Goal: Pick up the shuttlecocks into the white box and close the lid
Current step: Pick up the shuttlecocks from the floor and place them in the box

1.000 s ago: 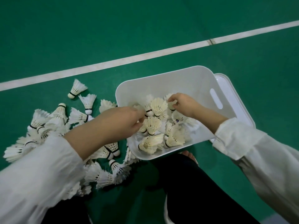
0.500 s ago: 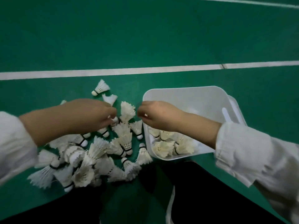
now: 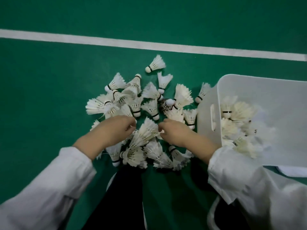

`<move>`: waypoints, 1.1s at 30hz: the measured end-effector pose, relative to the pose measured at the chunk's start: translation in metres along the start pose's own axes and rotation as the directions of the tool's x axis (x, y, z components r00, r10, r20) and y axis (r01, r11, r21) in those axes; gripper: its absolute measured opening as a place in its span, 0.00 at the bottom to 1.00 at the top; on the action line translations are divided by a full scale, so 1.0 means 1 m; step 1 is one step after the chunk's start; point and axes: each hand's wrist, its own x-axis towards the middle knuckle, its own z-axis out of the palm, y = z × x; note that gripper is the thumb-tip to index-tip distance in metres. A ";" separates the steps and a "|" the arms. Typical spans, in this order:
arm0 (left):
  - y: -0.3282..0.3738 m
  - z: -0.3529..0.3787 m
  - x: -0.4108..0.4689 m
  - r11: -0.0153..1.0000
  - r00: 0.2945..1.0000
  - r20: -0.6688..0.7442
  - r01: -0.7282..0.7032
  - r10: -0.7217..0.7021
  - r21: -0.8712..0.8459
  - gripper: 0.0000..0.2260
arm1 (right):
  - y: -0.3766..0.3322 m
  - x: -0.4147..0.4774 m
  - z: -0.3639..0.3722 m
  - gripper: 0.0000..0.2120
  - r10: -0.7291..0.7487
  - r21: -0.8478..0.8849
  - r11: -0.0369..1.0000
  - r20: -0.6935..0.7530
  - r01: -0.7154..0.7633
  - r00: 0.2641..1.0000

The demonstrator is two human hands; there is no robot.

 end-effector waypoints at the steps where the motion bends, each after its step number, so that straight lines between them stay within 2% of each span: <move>1: 0.002 0.005 0.005 0.999 1.000 -0.014 -0.025 0.024 -0.028 0.10 | 0.002 0.001 0.003 0.12 0.008 0.012 1.000 -0.003 -0.008 1.000; 6: 0.016 0.023 0.034 0.982 0.972 -0.210 -0.136 0.106 -0.134 0.10 | 0.005 0.003 0.011 0.12 0.056 -0.010 0.998 -0.074 -0.057 0.996; 11: 0.017 0.041 0.051 0.988 0.983 -0.101 -0.156 0.153 -0.016 0.15 | 0.000 0.003 0.019 0.11 0.106 -0.062 0.992 -0.107 -0.113 0.989; 14: 0.011 0.038 0.049 0.991 0.983 -0.127 -0.135 0.131 -0.024 0.09 | -0.003 0.001 0.019 0.10 0.104 -0.050 0.993 -0.113 -0.111 0.988; 17: 0.008 0.023 0.043 0.989 0.986 -0.163 -0.068 0.046 -0.130 0.05 | -0.005 -0.004 0.016 0.08 0.111 0.062 0.993 -0.170 -0.102 0.979; 19: 0.007 0.014 0.036 0.968 0.975 -0.224 -0.042 -0.015 -0.248 0.03 | -0.005 -0.009 0.014 0.08 0.171 0.229 0.966 -0.205 -0.122 0.964; 21: 0.002 0.006 0.026 0.923 0.923 -0.369 -0.046 -0.107 -0.382 0.01 | -0.005 -0.013 0.014 0.08 0.239 0.363 0.920 -0.221 -0.148 0.946; 23: -0.004 0.000 0.020 0.896 0.855 -0.490 -0.074 -0.169 -0.438 0.03 | -0.004 -0.016 0.016 0.07 0.272 0.415 0.896 -0.227 -0.159 0.935; 25: -0.005 0.001 0.018 0.941 0.842 -0.531 -0.095 -0.098 -0.324 0.05 | -0.004 -0.017 0.021 0.08 0.279 0.430 0.888 -0.215 -0.165 0.936; 29: 0.006 0.029 0.017 0.981 0.885 -0.437 -0.192 0.164 -0.020 0.09 | -0.004 -0.016 0.028 0.09 0.273 0.420 0.891 -0.190 -0.173 0.943; 31: 0.009 0.046 0.018 0.975 0.905 -0.363 -0.212 0.222 0.069 0.12 | -0.003 -0.016 0.028 0.08 0.277 0.420 0.891 -0.195 -0.175 0.941; 33: 0.011 0.058 0.018 0.969 0.925 -0.297 -0.205 0.238 0.138 0.11 | -0.002 -0.016 0.028 0.09 0.272 0.405 0.898 -0.200 -0.173 0.941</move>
